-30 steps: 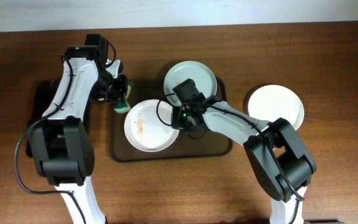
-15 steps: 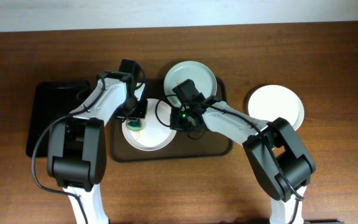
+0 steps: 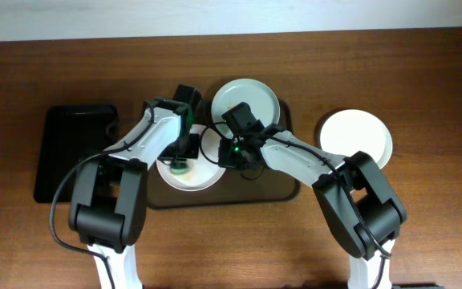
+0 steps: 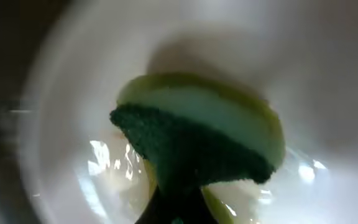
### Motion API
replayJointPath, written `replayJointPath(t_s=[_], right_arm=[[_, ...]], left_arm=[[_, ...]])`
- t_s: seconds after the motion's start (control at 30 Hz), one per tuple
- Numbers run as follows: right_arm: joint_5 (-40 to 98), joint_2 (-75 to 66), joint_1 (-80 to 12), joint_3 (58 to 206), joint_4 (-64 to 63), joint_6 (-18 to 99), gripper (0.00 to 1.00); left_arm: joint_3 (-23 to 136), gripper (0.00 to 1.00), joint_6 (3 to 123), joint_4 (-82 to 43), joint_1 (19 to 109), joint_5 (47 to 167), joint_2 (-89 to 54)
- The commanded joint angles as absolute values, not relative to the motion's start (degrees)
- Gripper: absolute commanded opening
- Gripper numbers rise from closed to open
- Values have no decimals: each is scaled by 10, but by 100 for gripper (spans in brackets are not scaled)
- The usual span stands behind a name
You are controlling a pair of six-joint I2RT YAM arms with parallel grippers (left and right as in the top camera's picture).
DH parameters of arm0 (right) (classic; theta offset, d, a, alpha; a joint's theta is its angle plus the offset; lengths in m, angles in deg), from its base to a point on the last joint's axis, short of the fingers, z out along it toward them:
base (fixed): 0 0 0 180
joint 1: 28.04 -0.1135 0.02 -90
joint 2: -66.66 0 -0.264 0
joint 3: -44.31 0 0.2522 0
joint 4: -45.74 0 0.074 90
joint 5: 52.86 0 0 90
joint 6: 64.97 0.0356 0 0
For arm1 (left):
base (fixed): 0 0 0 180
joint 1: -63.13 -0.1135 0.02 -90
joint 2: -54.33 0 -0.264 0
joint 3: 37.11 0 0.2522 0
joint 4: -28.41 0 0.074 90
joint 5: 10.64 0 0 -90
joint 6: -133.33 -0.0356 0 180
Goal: Clean dirty plates on tray and stack at the side
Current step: 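Scrub the held plate with the sponge in the left gripper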
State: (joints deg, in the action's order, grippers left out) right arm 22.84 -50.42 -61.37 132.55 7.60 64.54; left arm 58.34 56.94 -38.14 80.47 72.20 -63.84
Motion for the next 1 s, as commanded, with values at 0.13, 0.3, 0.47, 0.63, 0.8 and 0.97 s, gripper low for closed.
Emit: replayJointPath(t_s=[0.13, 0.3, 0.47, 0.63, 0.8, 0.97], right_arm=[[234, -518, -613, 1329, 67, 644, 4], [234, -518, -613, 1329, 67, 644, 4], [234, -518, -613, 1329, 67, 644, 4], [234, -518, -613, 1329, 67, 644, 4], [234, -518, -613, 1329, 65, 644, 4], [234, -518, -613, 1329, 65, 644, 4]], left_arm=[[566, 1, 657, -341, 794, 471, -668], [566, 1, 371, -302, 796, 931, -668], [567, 1, 344, -330, 795, 1034, -668], [567, 1, 409, -450, 757, 877, -668], [567, 1, 573, -403, 750, 653, -668], [567, 1, 635, -313, 759, 624, -669]])
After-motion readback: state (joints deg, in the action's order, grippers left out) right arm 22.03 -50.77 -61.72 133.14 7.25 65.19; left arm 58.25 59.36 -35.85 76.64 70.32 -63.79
